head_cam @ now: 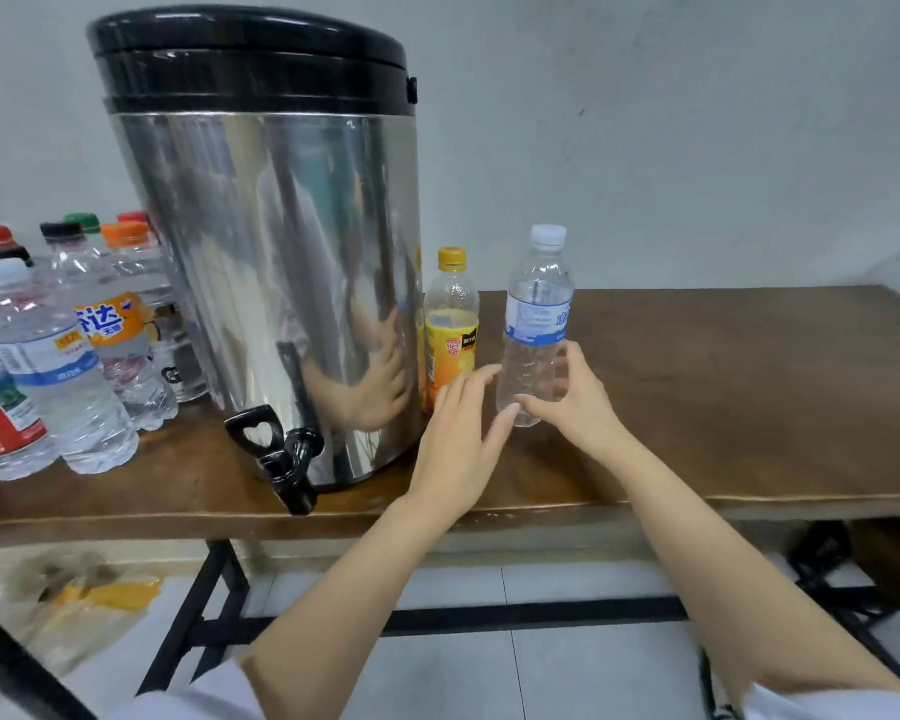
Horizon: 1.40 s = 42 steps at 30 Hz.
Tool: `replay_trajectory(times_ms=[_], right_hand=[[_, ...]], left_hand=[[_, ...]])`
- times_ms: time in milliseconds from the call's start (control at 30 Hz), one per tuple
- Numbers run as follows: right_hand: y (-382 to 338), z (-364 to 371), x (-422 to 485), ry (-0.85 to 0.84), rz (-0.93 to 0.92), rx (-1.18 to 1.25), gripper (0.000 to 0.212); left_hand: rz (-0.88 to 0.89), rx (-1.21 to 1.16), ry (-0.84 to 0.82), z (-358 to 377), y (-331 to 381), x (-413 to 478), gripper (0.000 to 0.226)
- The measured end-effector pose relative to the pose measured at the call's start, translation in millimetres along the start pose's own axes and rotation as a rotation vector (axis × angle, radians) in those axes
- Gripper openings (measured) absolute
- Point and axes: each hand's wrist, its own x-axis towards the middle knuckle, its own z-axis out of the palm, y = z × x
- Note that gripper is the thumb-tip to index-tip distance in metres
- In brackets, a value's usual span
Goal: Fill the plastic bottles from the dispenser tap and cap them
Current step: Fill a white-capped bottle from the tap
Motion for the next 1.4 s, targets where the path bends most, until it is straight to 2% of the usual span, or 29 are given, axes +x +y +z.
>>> replay_trajectory(times_ms=[167, 300, 367, 500, 567, 700, 767, 967, 1033, 1100, 1233, 1400], right_hand=[[-35, 1, -58, -0.163, -0.094, 0.045, 0.061], [-58, 3, -93, -0.309, -0.110, 0.058, 0.066], [-73, 0, -103, -0.289, -0.125, 0.089, 0.065], [-124, 0, -120, -0.114, -0.190, 0.094, 0.021], [-150, 4, -125, -0.068, -0.236, -0.062, 0.022], [-186, 18, -133, -0.097, -0.283, -0.593, 0.049], [-193, 26, -134, -0.127, -0.284, -0.660, 0.050], [-180, 43, -123, -0.434, -0.298, -0.380, 0.012], [-170, 46, -118, -0.465, -0.273, -0.293, 0.017], [-158, 50, -112, -0.417, -0.245, -0.244, 0.022], [-123, 66, -102, -0.212, -0.113, -0.349, 0.025], [-87, 84, -95, -0.172, 0.027, -0.498, 0.035]], left_hand=[[-0.115, -0.407, 0.122, -31, 32, -7, 0.078], [-0.123, -0.557, 0.212, -58, 47, -36, 0.071], [-0.130, -0.554, 0.229, -69, 46, -56, 0.068], [-0.162, -0.478, 0.188, -86, 35, -98, 0.063], [-0.178, -0.438, 0.163, -92, 28, -115, 0.063], [-0.209, -0.343, 0.112, -99, 15, -136, 0.068], [-0.213, -0.312, 0.117, -104, 9, -144, 0.068], [-0.289, -0.333, 0.040, -111, -14, -162, 0.063], [-0.332, -0.351, -0.015, -111, -22, -167, 0.061], [-0.388, -0.361, -0.056, -110, -29, -173, 0.059], [-0.500, -0.338, -0.103, -104, -45, -185, 0.059], [-0.639, -0.375, -0.082, -100, -63, -197, 0.057]])
